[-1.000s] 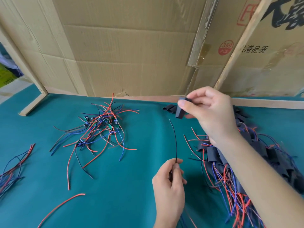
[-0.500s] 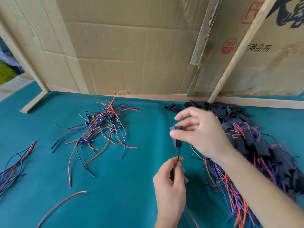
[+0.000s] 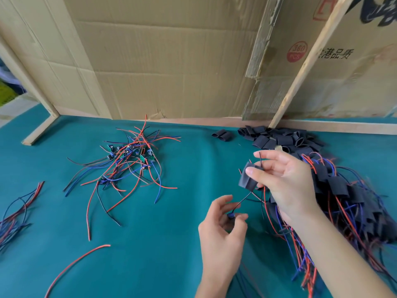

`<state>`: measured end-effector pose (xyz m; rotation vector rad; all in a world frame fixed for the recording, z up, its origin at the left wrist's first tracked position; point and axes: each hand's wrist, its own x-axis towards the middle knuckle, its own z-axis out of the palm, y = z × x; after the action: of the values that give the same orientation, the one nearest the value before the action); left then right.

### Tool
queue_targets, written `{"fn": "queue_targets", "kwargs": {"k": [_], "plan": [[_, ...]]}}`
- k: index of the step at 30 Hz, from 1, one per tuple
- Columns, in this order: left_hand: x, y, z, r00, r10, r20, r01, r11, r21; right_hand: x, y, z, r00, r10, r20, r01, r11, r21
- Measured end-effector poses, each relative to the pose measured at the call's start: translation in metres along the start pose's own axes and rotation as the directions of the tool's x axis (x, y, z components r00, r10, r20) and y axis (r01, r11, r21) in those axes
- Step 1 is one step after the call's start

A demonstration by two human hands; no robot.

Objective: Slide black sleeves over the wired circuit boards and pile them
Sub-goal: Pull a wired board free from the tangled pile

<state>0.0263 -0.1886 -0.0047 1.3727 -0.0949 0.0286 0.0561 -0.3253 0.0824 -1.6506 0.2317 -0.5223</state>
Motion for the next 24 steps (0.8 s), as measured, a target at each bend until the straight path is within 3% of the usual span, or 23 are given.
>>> {"fn": "queue_targets", "kwargs": {"k": [5, 8, 11, 19, 24], "plan": [[0.000, 0.000, 0.001, 0.999, 0.015, 0.051, -0.014, 1.000, -0.020, -0.004, 0.003, -0.001, 0.998, -0.002, -0.061, 0.001, 1.000, -0.001], [-0.001, 0.001, 0.002, 0.998, 0.046, 0.054, -0.045, 0.999, -0.014, -0.016, 0.011, 0.003, 0.999, 0.018, -0.028, -0.019, 1.000, -0.009], [-0.002, 0.001, 0.002, 0.995, 0.063, 0.073, -0.066, 0.997, 0.049, -0.033, 0.020, 0.006, 0.998, 0.028, 0.048, -0.026, 0.999, -0.037], [-0.005, 0.006, 0.005, 0.997, 0.074, 0.006, -0.074, 0.976, 0.206, -0.033, 0.017, -0.001, 0.999, 0.023, 0.034, -0.018, 0.990, -0.141], [-0.008, 0.007, 0.008, 0.995, 0.094, 0.036, -0.100, 0.944, 0.313, -0.033, 0.016, 0.001, 0.999, 0.010, -0.033, -0.017, 0.977, -0.215]]}}
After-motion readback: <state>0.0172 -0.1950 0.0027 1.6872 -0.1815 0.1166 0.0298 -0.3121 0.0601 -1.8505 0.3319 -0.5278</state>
